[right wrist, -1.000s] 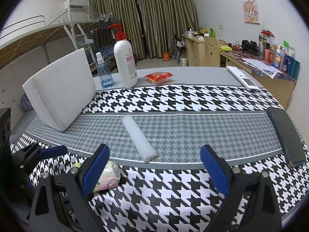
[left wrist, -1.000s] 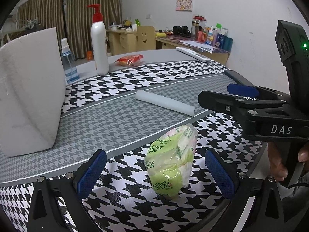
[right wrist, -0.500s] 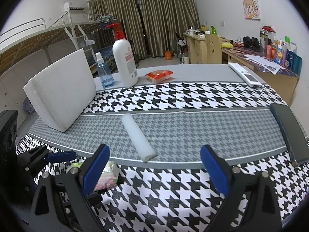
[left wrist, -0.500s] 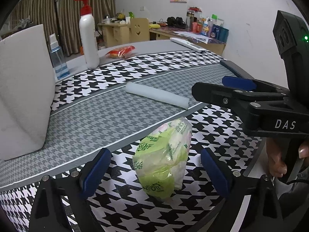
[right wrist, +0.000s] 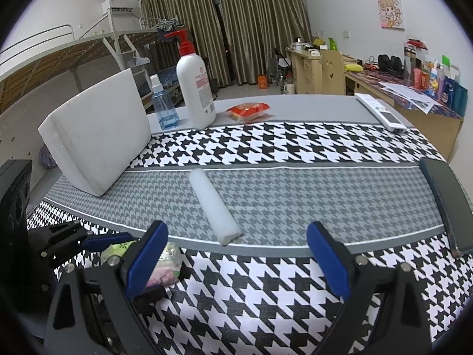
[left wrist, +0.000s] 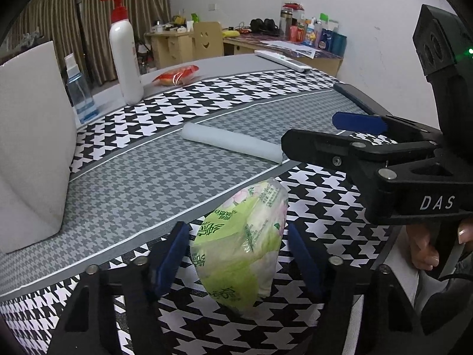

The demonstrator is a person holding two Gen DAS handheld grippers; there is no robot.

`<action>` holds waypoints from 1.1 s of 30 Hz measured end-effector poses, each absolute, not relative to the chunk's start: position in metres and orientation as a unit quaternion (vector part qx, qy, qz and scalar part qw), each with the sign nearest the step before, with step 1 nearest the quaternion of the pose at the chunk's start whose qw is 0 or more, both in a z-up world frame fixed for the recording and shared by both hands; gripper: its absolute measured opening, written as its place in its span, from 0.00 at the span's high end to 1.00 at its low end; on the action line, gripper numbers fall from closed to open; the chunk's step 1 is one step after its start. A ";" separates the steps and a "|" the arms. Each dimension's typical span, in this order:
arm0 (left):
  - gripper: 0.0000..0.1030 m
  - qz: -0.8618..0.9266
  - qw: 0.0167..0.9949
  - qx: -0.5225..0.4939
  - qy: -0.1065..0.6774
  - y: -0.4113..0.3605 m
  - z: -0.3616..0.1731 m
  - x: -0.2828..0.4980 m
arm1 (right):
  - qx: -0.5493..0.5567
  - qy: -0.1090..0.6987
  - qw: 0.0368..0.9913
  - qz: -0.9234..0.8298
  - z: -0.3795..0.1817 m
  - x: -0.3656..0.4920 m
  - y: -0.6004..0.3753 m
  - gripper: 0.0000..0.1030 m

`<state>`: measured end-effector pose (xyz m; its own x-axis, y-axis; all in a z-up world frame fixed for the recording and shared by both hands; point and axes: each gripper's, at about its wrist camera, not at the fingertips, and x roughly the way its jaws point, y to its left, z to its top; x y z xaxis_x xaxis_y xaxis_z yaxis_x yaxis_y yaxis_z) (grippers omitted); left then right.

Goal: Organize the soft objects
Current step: 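Close the left tool on the green-printed tissue packet, then close the right tool on the white foam roll while the left tool holds the packet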

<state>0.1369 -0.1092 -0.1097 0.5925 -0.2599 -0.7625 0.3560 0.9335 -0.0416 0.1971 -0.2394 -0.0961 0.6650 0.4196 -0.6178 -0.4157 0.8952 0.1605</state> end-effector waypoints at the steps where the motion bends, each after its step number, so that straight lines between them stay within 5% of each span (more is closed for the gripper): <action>1: 0.41 -0.173 0.891 0.057 0.416 -0.108 -0.110 0.137 | 0.003 0.340 0.912 0.231 -0.096 0.198 -0.238 0.06; 6: 0.53 -0.176 0.891 0.048 0.415 -0.104 -0.109 0.136 | -0.005 0.348 0.907 0.238 -0.098 0.198 -0.232 0.06; 15: 0.53 -0.164 0.898 0.030 0.407 -0.087 -0.103 0.131 | -0.031 0.359 0.902 0.236 -0.099 0.200 -0.218 0.07; 33: 0.53 -0.138 0.906 0.002 0.401 -0.062 -0.099 0.126 | -0.054 0.410 0.878 0.240 -0.112 0.224 -0.204 0.42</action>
